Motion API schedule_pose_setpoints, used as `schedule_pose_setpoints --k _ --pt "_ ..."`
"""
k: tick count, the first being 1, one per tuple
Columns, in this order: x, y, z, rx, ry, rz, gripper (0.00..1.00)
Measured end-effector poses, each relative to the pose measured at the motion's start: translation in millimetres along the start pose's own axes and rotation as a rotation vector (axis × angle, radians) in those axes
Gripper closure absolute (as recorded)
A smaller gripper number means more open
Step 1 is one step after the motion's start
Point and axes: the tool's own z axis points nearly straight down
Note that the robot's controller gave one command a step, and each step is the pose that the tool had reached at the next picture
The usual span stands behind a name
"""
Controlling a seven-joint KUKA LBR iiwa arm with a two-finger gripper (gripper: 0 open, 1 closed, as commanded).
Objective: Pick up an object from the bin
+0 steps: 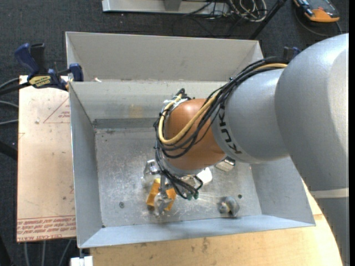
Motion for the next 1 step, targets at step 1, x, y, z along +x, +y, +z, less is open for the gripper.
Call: schedule_pose_setpoints --k 1 --pt "16.9 -4.0 -141.5 0.004 0.014 -0.332 1.0"
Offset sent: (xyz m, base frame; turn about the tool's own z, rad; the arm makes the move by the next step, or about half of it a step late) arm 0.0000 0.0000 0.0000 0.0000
